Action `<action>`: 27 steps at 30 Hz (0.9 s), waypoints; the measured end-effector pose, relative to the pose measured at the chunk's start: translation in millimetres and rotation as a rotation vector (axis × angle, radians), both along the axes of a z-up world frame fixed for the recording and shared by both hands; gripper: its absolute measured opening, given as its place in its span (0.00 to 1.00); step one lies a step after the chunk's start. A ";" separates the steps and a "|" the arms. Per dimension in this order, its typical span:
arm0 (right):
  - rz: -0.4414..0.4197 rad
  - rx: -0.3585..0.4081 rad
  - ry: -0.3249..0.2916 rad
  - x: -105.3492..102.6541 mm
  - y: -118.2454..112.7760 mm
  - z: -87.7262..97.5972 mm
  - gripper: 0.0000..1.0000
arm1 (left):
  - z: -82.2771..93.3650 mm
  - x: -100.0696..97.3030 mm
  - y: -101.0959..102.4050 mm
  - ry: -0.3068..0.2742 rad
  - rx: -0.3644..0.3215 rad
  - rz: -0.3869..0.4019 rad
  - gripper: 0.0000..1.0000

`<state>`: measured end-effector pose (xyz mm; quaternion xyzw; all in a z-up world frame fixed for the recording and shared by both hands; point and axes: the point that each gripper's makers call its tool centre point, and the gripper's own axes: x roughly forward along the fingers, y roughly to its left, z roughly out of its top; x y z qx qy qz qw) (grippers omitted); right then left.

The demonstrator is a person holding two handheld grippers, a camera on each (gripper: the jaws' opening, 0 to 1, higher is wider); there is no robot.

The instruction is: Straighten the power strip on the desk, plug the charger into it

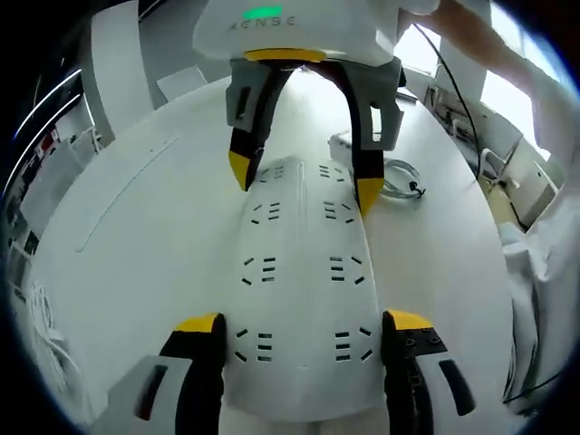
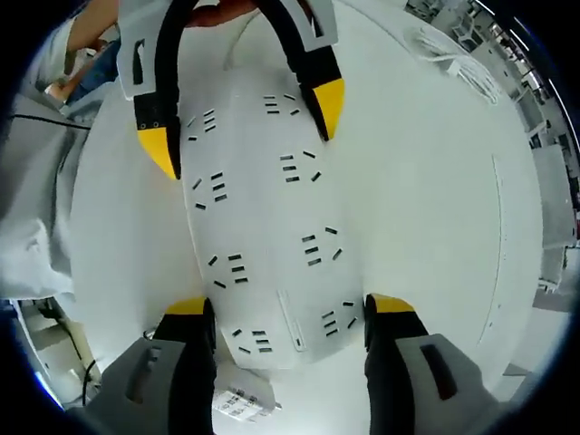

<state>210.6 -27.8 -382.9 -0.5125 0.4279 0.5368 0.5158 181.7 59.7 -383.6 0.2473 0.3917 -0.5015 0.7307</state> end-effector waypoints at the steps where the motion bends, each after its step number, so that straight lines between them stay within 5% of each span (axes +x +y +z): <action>1: -0.019 0.003 0.000 -1.0 -0.5 0.1 0.65 | -0.2 -0.9 0.7 0.000 0.004 -0.015 0.72; 27: -0.295 0.078 -0.016 -13.4 -3.9 1.5 0.65 | 0.6 0.3 2.7 0.009 0.050 -0.206 0.71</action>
